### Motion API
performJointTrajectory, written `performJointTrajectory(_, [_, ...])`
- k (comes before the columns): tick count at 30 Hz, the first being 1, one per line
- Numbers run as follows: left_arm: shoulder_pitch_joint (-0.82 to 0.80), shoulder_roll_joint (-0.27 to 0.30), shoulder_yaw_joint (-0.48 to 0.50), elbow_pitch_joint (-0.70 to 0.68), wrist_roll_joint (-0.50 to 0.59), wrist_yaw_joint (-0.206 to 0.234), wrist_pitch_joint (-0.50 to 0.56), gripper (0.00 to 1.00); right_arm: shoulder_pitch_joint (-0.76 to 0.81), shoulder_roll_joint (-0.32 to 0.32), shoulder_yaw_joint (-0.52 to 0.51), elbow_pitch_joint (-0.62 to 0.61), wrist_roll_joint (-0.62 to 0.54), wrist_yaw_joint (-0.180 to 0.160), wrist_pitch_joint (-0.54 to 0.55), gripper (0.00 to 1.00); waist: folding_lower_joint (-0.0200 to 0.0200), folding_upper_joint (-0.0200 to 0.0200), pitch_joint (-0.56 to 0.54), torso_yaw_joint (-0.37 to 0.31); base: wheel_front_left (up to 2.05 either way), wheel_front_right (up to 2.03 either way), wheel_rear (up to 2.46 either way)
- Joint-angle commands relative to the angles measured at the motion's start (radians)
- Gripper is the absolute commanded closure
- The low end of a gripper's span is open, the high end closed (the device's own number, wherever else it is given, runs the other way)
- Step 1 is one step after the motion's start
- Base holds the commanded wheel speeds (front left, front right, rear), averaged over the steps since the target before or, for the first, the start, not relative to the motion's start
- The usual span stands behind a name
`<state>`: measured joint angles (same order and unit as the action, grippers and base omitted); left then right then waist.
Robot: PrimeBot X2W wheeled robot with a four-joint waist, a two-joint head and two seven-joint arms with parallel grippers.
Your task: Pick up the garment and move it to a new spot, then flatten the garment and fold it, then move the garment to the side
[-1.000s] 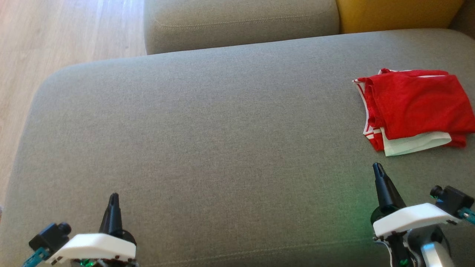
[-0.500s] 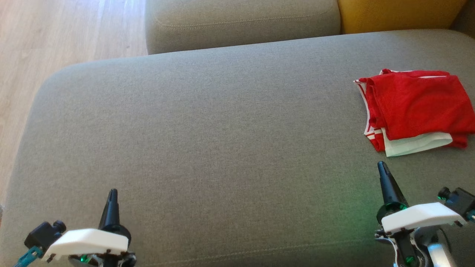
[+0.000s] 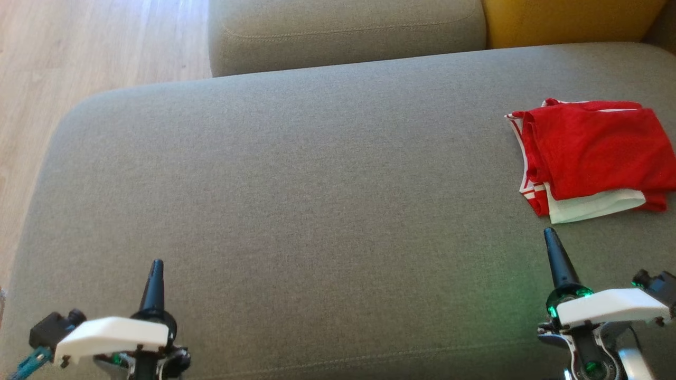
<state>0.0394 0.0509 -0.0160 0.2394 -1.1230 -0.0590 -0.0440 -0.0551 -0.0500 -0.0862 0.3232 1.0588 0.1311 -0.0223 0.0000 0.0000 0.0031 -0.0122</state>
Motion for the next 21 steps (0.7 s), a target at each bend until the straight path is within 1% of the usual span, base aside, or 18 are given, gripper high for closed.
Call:
performJointTrajectory(1, [-0.062,0.016,0.032,-0.026,-0.033,-0.012,0.011,1.00,-0.051,-0.001,0.008,-0.043,0.038,0.000,0.010,1.00,0.0000,0.0000,0.000,0.001,0.00,0.00,0.00])
performJointTrajectory(16, [-0.089,0.016,0.056,-0.016,-0.187,-0.031,0.053,1.00,-0.051,-0.001,-0.004,-0.054,0.205,0.000,0.051,1.00,0.0000,0.0000,0.000,0.004,0.00,0.00,0.00])
performJointTrajectory(21, [-0.101,0.016,0.067,-0.012,-0.253,-0.040,0.070,1.00,-0.052,-0.001,-0.009,-0.059,0.276,0.000,0.068,1.00,0.0000,0.0000,0.000,0.006,0.00,0.00,0.00])
